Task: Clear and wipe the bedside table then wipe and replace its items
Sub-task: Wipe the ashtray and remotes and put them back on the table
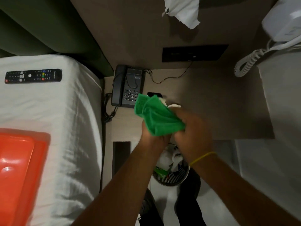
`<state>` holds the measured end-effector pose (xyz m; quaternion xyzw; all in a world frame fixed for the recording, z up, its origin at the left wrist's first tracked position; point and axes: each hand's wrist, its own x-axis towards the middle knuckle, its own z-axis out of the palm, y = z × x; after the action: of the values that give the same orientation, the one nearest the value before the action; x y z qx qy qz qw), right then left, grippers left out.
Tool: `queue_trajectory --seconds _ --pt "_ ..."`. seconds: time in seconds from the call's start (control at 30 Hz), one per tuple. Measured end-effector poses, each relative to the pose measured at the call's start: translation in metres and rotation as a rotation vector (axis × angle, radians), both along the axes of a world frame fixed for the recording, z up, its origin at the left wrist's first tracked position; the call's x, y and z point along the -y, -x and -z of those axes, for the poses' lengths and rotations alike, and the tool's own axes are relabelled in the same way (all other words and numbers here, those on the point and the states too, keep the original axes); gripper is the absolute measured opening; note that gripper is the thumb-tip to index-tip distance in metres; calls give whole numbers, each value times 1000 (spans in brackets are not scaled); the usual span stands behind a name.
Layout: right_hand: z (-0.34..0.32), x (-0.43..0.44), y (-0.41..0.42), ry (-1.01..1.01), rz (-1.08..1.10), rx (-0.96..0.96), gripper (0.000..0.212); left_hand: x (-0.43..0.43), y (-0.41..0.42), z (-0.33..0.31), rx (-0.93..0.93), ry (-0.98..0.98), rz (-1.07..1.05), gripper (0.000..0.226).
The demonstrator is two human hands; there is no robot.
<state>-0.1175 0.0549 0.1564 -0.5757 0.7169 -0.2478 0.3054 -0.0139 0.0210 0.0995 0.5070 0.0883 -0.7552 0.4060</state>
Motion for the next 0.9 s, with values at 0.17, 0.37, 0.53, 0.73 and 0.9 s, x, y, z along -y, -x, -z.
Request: queue_trajectory --seconds 0.17,0.37,0.53,0.73,0.9 --pt "-5 54 20 131 46 -53 43 18 16 1 -119 -12 -50 32" --pt "37 101 15 -57 -157 -107 48 10 34 1 -85 -13 -35 49" --pt "32 59 8 -161 -239 -12 48 22 23 15 -125 46 -140 34" --pt "33 5 13 -134 -181 73 64 9 14 25 -129 18 16 39" --pt "50 53 18 -105 -109 21 44 3 35 16 -161 37 -68 25"
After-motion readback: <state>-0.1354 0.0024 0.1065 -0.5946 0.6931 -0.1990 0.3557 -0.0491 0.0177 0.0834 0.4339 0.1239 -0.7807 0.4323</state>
